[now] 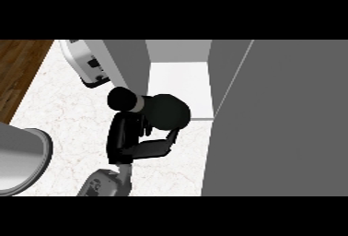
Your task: Pick up the wine, place it into the cabinet and close the cabinet
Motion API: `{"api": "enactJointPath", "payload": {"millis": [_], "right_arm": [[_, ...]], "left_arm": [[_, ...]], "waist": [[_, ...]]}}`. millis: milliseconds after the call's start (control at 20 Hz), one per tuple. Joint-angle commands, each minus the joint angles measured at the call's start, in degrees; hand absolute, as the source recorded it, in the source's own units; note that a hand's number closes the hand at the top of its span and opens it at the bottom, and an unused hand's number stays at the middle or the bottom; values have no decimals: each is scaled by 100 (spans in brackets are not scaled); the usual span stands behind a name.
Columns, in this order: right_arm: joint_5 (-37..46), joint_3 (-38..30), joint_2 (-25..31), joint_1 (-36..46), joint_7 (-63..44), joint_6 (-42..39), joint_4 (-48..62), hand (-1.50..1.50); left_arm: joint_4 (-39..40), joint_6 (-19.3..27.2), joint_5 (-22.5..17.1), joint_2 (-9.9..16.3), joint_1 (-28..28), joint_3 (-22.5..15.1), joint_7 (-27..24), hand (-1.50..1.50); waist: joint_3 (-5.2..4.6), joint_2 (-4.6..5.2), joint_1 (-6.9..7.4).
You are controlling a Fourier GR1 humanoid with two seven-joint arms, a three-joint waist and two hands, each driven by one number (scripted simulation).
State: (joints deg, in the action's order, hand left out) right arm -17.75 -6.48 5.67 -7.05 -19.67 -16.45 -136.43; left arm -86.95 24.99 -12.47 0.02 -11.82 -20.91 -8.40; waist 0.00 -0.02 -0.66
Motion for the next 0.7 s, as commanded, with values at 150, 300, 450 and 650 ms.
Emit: {"api": "enactJointPath", "payload": {"millis": [150,300,450,650], "right_arm": [[-356,-12,-77,-231,-138,-80,-434,-150],[-508,-455,111,90,353,-354,264,-150],[-799,-468,74,-379,204,-482,-187,-150],[-729,-593,109,-46,88,-357,3,-150]], "left_arm": [[1101,336,208,-2,-897,198,-275,150],[1687,682,-15,-2,-1020,-190,-751,150],[2396,1008,-451,-2,-1382,-358,-1008,150],[2464,776,-220,-2,-1533,-65,-795,150]], "waist": [[0,1,2],[0,9,4],[-1,13,-67],[0,4,13]]}}
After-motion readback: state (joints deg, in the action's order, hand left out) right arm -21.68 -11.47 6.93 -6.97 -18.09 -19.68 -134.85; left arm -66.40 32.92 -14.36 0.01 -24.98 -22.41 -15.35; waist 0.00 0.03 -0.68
